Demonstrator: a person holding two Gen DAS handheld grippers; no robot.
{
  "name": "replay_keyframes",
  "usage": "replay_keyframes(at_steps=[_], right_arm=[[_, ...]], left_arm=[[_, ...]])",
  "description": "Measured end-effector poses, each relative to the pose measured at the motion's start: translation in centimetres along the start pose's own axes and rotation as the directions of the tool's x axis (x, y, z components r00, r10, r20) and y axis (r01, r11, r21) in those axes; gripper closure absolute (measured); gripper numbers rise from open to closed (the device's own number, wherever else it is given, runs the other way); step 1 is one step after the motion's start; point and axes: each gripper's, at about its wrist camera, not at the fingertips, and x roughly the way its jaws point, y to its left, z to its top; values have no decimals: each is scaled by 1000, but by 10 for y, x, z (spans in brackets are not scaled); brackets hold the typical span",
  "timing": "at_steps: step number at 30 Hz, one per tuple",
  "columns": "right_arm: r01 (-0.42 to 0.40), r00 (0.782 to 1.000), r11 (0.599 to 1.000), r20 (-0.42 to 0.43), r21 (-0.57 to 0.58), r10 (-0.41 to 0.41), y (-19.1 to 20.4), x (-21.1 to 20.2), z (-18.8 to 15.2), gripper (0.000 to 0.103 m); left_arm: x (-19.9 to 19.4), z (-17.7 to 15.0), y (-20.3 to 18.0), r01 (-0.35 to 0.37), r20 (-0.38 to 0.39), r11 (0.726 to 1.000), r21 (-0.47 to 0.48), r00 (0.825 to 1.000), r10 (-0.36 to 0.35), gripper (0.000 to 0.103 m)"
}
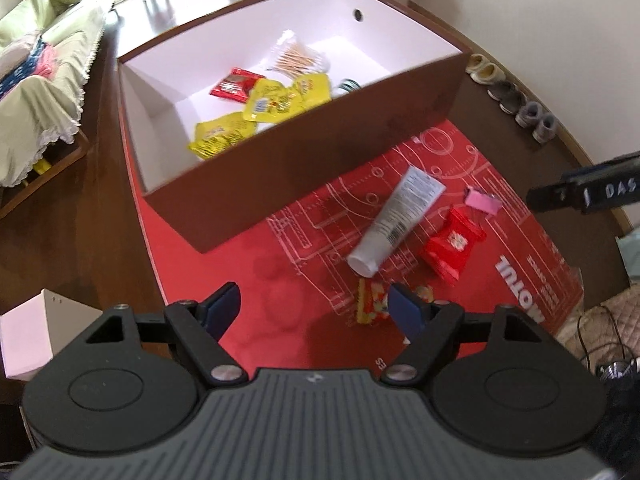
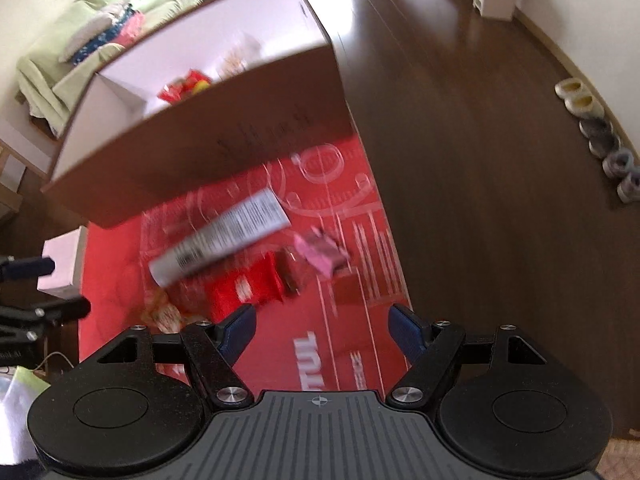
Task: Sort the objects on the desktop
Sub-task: 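Withdraw both tools from the box toward the red mat, then grasp the white tube with the left tool while the right tool grasps the pink binder clip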
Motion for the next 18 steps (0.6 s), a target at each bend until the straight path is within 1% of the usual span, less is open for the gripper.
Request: replay_keyframes(at_steps=[2, 5, 7, 9, 15, 18], right_arm=[[4, 1000, 1000, -15, 13, -4, -5, 2, -5, 27], [10, 1000, 999, -26, 32, -9, -10, 6, -5, 27], [13, 999, 999, -31, 44, -11, -13, 8, -5, 27], [15, 999, 999, -36, 53, -13, -15, 10, -4, 27], [19, 998, 997, -59, 73, -15, -22, 21, 0, 27], [20, 998, 997, -68, 78, -15, -24, 26, 4, 27]], left_arm=[[4, 0, -4, 15, 2, 1000, 19, 1000, -15, 28], [10, 2, -10, 39, 7, 998, 56, 999, -39, 34], [14, 4, -14, 53, 8, 995, 82, 998, -54, 40], [19, 5, -18, 67, 5, 992, 109, 998, -68, 43], [37, 8, -28, 102, -23, 979, 175, 995, -99, 45], [48, 12, -32, 110, -34, 973, 201, 994, -105, 48]])
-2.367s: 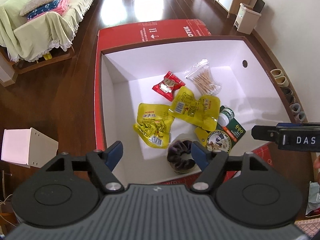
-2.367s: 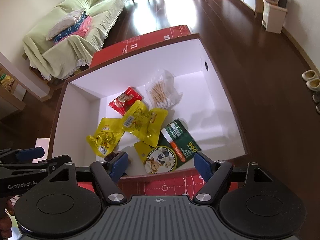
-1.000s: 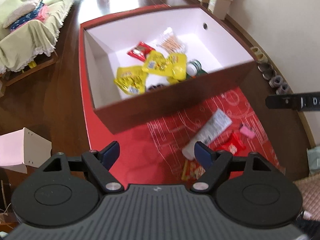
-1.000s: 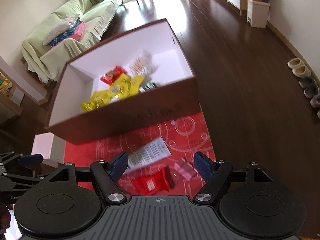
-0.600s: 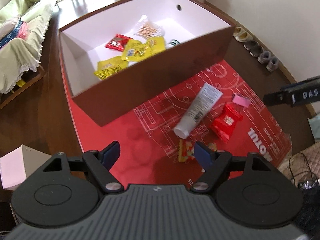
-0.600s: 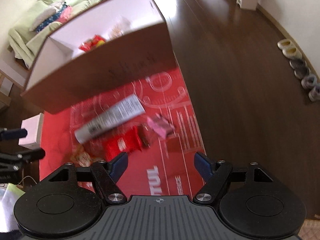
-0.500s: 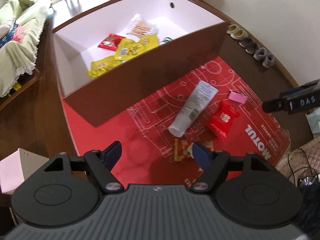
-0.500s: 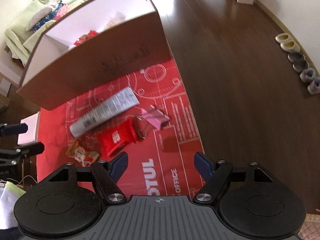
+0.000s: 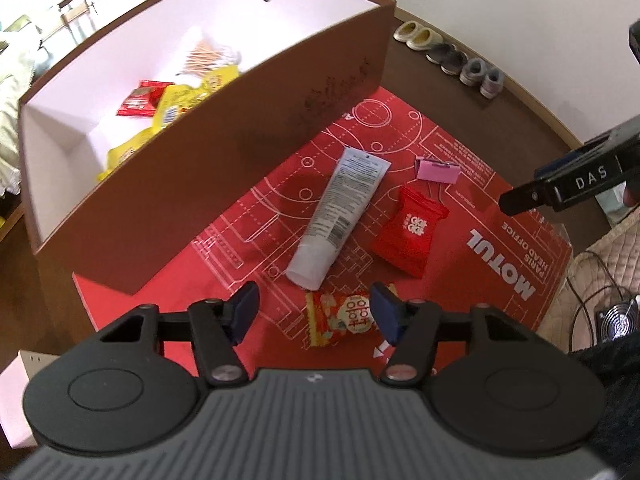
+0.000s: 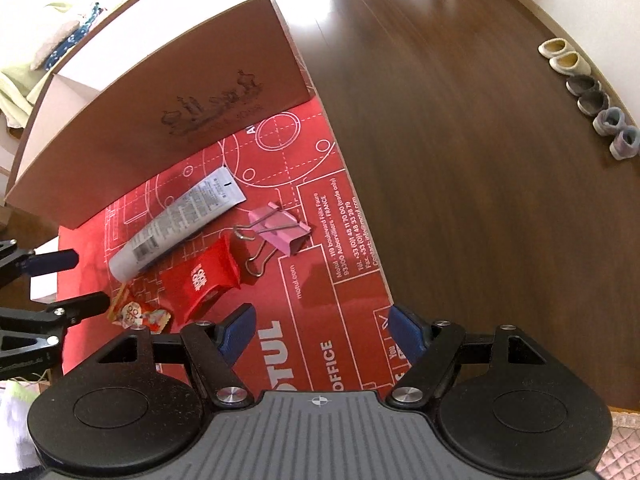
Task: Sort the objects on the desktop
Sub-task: 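Grasp the white tube with the left tool while the right tool grasps the pink binder clip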
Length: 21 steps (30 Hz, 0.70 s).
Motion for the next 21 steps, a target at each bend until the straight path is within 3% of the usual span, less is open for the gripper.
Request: replay_keyframes(at_steps=[14, 16, 21], right_arm=[[-9, 1000, 1000, -27, -4, 9, -2, 17, 24, 27], [-24, 999, 1000, -28, -7, 23, -1, 19, 26, 27], [-78, 996, 997, -30, -1, 78, 5, 24, 31, 27]], left_arm=[[62, 35, 0, 46, -68, 994, 102, 997, -39, 62], [69, 37, 1, 58, -79, 993, 105, 996, -50, 71], [71, 36, 7, 65, -66, 994, 92, 996, -59, 77]])
